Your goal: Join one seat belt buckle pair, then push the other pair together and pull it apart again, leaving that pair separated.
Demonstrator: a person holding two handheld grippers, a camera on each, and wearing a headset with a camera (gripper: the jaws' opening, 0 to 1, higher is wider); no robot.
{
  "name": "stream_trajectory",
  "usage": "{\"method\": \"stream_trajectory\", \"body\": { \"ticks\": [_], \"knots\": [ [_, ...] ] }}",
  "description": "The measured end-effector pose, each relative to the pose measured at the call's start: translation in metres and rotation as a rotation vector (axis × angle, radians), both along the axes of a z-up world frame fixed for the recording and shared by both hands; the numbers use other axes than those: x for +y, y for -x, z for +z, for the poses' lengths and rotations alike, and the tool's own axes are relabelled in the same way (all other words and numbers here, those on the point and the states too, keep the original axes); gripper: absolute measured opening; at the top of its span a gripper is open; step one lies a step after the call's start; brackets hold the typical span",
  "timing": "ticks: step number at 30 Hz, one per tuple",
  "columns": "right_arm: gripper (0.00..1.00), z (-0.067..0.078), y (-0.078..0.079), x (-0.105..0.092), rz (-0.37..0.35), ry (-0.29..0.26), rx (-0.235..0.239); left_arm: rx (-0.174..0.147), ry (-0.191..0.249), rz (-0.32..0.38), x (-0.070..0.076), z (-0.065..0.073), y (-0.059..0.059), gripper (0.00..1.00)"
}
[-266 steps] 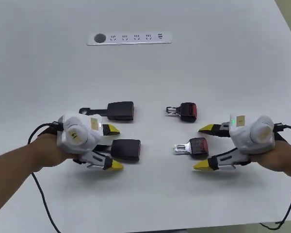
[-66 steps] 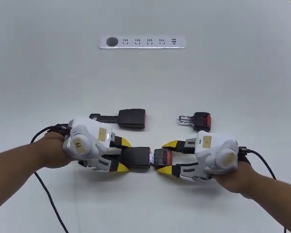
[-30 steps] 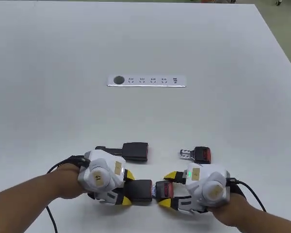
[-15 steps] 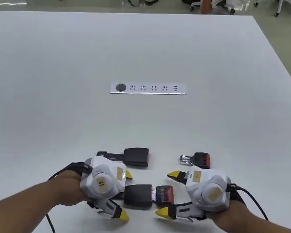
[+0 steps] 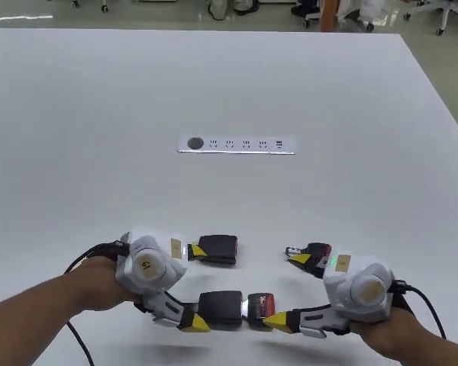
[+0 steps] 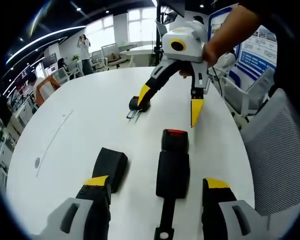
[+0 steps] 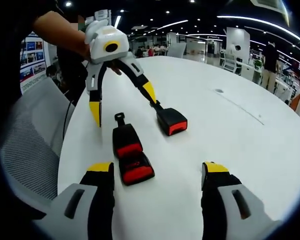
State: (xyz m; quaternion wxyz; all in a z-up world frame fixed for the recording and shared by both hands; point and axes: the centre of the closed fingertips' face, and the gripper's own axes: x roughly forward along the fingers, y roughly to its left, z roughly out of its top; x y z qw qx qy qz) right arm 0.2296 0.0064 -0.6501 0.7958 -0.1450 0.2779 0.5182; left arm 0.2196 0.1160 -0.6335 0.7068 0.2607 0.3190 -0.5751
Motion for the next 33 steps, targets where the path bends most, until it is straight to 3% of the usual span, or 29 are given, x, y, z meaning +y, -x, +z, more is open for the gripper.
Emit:
{"method": "stream_trajectory", "body": {
  "ticks": [9,15,17,25,33],
  "knots": [
    [0.73,0.007,-0.023,-0.03,-0.039,0.0,-0.008,0.01,0.025,0.009,0.003,0.009,-0.024,0.8],
    [0.73,0.005,-0.037,-0.046,-0.041,0.031,-0.008,0.017,0.016,0.0,0.009,0.007,-0.046,0.8],
    [0.74,0.006,-0.042,-0.051,-0.048,0.02,0.002,0.019,0.023,0.003,0.004,0.007,-0.05,0.8],
    [0.75,-0.007,-0.06,-0.066,-0.038,0.049,0.024,0.024,0.008,-0.026,-0.002,-0.004,-0.064,0.78],
    [0.73,-0.021,-0.063,-0.069,0.004,0.056,0.075,0.05,-0.004,-0.054,-0.005,-0.028,-0.074,0.75]
  ]
}}
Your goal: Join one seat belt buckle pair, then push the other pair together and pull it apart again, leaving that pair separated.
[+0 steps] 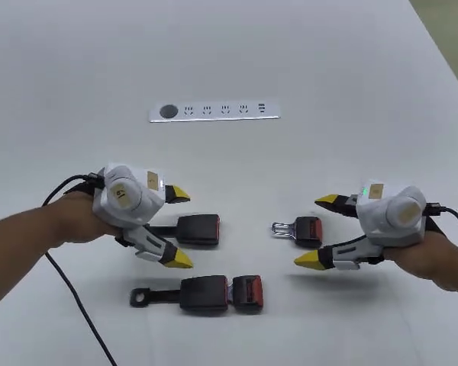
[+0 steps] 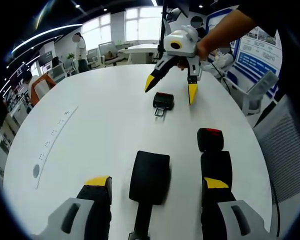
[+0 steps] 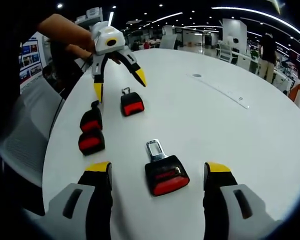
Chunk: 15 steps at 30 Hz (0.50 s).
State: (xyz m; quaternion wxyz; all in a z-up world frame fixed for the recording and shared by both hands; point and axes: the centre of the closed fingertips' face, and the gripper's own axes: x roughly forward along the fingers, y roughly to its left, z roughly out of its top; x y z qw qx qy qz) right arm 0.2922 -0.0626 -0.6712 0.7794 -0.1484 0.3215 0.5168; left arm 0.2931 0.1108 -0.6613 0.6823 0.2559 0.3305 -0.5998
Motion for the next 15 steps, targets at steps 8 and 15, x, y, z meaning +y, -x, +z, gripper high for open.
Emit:
{"method": "stream_trajectory", "body": {
  "ticks": [8,15],
  "knots": [
    [0.66,-0.009,-0.002,-0.003,0.038,0.027,0.02,0.009,-0.012,-0.019,0.001,-0.017,-0.003,0.69],
    [0.56,-0.018,0.002,-0.005,0.087,0.062,0.04,0.011,-0.019,-0.041,0.003,-0.022,-0.003,0.62]
  ]
}}
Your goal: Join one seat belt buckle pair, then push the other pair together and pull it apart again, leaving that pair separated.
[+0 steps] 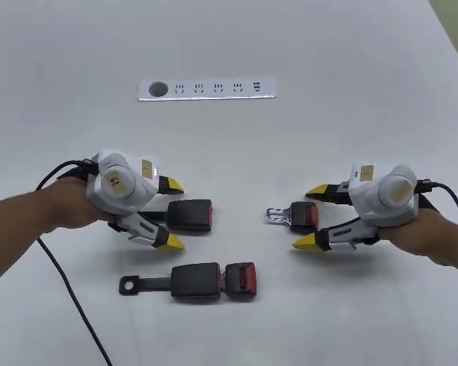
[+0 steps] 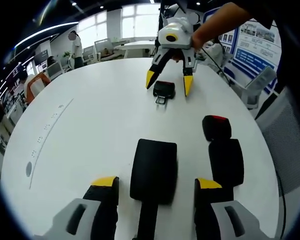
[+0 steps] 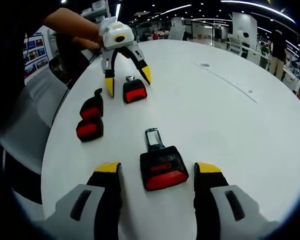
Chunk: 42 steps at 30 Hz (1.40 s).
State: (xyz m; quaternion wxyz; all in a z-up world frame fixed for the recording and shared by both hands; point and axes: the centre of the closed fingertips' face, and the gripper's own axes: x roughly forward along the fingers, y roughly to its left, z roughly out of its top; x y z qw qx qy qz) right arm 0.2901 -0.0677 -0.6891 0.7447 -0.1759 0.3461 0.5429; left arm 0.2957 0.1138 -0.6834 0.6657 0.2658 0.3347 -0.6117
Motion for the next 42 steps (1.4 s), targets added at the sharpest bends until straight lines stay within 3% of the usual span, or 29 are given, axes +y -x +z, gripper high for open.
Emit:
{"method": "stream_trajectory", "body": {
  "ticks": [8,18,22,35,42],
  "knots": [
    [0.47,0.001,-0.003,-0.004,0.032,0.027,-0.003,-0.036,0.008,-0.027,0.0,-0.002,-0.005,0.53],
    [0.39,-0.002,-0.006,-0.006,0.079,0.067,-0.018,-0.033,0.021,-0.047,-0.001,0.0,-0.006,0.43],
    [0.34,-0.002,-0.009,-0.008,0.121,0.105,-0.044,-0.037,0.024,-0.045,-0.003,-0.003,-0.009,0.34],
    [0.33,-0.002,-0.008,-0.007,0.163,0.131,-0.034,-0.045,0.013,-0.067,-0.003,-0.005,-0.006,0.34],
    [0.33,-0.002,-0.007,-0.001,0.166,0.116,-0.039,-0.041,0.007,-0.064,-0.002,-0.004,-0.006,0.34]
  ]
}}
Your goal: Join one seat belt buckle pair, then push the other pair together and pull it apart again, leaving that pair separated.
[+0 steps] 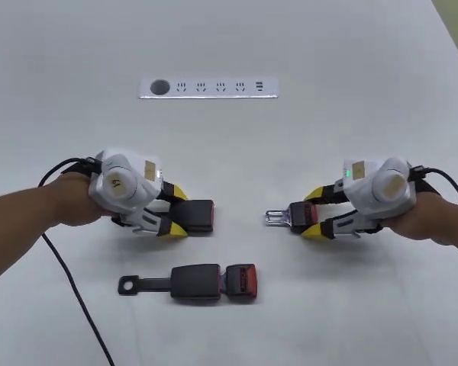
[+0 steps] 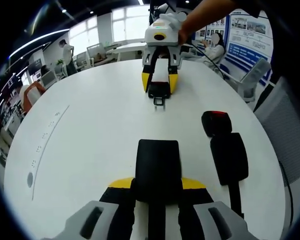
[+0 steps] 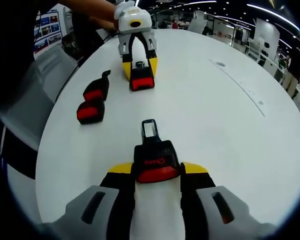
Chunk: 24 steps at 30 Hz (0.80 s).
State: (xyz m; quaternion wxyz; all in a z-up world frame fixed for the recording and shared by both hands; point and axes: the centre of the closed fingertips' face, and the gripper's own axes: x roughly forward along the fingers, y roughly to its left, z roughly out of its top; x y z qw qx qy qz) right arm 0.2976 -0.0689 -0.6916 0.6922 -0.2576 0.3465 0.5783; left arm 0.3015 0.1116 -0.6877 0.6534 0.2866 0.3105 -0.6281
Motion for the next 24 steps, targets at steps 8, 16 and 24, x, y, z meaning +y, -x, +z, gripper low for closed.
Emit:
{"method": "stream_trajectory", "body": {
  "ticks": [8,16,24],
  "knots": [
    [0.33,-0.002,-0.003,0.003,-0.004,0.046,0.01,0.005,-0.016,0.002,0.0,0.001,0.0,0.34],
    [0.33,-0.003,-0.002,0.005,0.018,0.134,0.022,0.01,-0.026,0.01,0.002,-0.001,-0.002,0.34],
    [0.33,-0.004,-0.001,0.014,0.015,0.15,0.025,0.011,-0.036,0.011,0.003,-0.001,-0.001,0.34]
  ]
}}
